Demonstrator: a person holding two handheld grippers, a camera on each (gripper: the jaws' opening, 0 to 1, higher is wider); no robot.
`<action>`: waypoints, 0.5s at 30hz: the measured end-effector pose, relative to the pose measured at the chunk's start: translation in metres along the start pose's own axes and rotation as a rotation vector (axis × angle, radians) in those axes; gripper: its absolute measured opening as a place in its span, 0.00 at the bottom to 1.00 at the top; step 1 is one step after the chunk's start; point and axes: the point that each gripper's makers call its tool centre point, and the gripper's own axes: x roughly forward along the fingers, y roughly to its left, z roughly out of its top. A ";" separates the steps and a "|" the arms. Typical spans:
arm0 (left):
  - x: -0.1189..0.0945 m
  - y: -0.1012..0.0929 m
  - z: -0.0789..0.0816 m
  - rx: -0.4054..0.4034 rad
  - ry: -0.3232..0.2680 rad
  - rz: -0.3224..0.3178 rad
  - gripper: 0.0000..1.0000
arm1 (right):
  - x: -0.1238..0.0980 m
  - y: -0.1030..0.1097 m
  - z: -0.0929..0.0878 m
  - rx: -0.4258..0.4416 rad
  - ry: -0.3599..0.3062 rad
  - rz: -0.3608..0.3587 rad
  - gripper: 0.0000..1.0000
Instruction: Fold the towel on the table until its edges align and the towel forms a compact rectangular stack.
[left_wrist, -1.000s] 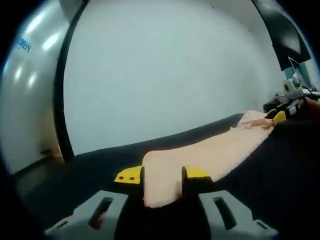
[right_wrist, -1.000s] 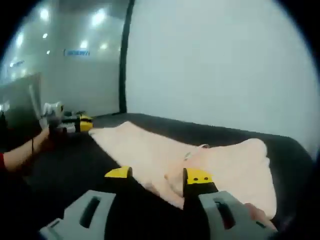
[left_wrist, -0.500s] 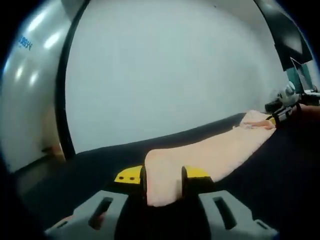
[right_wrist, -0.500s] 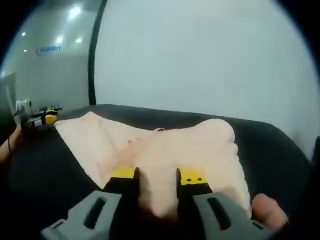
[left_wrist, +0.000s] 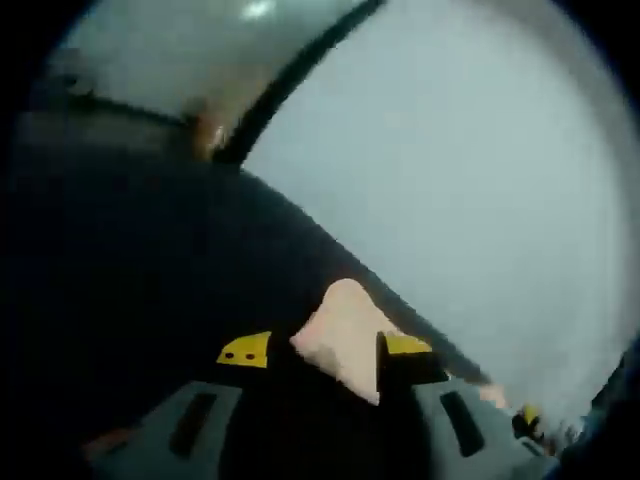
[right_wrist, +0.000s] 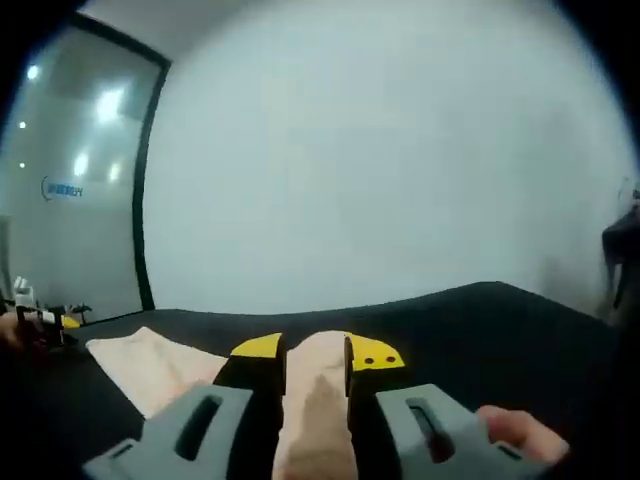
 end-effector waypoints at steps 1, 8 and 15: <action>0.001 -0.004 -0.007 -0.040 0.025 -0.006 0.37 | 0.000 0.003 0.002 -0.001 -0.007 0.010 0.21; 0.009 0.000 -0.035 -0.316 0.103 0.042 0.42 | -0.003 0.021 0.011 -0.037 -0.042 0.068 0.20; 0.032 0.016 -0.025 -0.328 0.068 0.116 0.27 | -0.004 0.024 0.009 0.001 -0.033 0.082 0.20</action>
